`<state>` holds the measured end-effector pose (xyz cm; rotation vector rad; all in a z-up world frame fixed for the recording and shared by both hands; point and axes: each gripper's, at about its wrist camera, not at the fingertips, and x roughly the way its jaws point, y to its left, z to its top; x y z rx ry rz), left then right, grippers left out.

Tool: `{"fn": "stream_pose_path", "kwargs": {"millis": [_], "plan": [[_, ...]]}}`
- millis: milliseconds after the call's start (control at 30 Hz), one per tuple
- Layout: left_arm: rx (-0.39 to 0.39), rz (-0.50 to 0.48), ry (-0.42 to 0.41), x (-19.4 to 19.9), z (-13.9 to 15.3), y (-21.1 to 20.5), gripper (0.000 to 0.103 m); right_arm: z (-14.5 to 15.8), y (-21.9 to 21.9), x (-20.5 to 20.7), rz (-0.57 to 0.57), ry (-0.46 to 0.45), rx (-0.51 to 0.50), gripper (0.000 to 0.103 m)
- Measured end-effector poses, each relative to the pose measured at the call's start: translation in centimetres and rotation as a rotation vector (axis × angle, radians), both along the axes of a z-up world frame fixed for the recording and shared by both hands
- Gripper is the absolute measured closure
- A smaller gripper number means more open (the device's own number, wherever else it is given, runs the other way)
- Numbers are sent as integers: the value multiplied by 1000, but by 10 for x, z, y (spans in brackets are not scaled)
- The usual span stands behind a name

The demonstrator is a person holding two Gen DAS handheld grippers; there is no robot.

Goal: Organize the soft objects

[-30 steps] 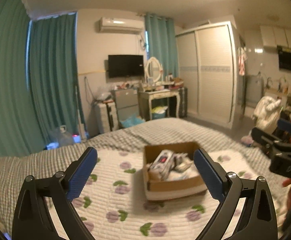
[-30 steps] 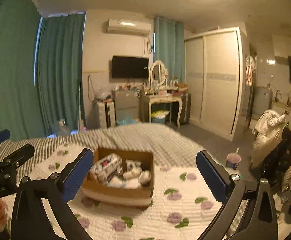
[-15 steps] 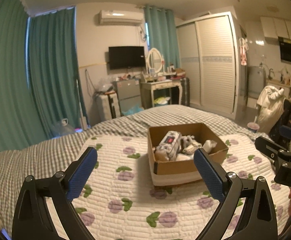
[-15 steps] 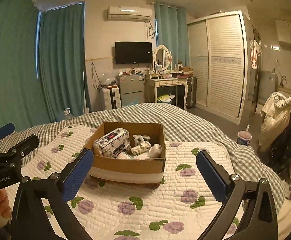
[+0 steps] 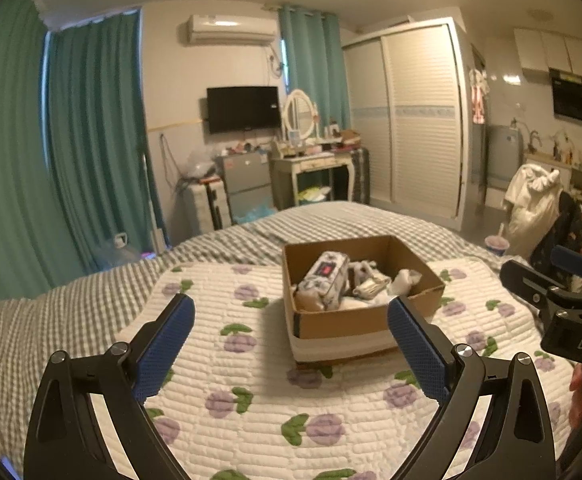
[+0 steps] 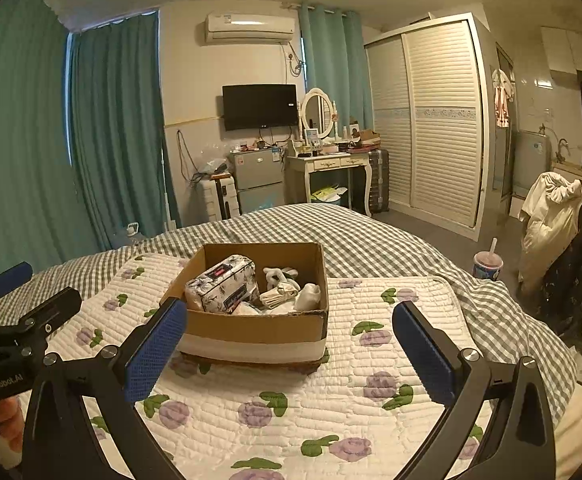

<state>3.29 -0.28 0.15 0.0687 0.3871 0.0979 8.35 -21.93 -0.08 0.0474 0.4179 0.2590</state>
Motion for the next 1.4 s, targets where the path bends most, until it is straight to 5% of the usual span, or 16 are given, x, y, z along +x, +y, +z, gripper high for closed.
{"fn": "stream_pose_path", "kwargs": {"millis": [1400], "plan": [[-14,5,14,-12,-1,-1,4,-3,0,-6,5,-11,16,0]]}}
